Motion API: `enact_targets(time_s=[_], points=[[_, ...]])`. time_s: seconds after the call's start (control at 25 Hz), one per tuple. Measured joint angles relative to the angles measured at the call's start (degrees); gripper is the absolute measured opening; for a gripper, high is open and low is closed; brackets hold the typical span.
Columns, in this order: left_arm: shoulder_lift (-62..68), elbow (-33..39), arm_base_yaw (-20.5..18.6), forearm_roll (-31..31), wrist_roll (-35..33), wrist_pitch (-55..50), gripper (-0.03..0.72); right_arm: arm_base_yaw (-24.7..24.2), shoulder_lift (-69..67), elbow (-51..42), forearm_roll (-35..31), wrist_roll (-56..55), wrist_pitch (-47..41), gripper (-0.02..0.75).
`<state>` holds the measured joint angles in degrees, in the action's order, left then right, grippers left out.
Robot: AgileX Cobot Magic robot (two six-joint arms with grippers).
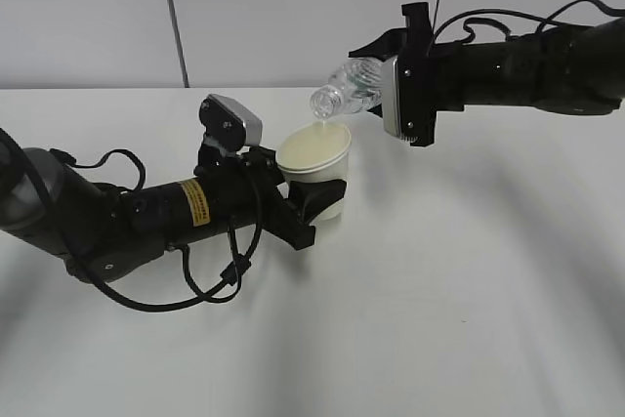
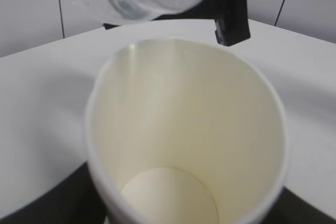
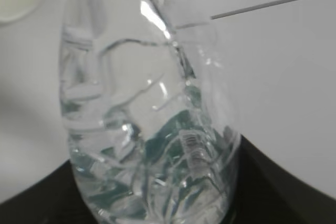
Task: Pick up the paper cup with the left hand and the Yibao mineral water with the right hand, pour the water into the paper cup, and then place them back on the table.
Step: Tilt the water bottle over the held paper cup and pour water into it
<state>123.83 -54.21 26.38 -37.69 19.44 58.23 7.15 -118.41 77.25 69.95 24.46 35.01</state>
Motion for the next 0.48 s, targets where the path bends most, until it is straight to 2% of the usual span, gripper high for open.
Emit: enact_targets(time_s=[0.48], points=[[0.00,0.00,0.00,0.00,0.04,0.00,0.400,0.34,0.00,0.00,0.00,2.36,-1.71,0.467]])
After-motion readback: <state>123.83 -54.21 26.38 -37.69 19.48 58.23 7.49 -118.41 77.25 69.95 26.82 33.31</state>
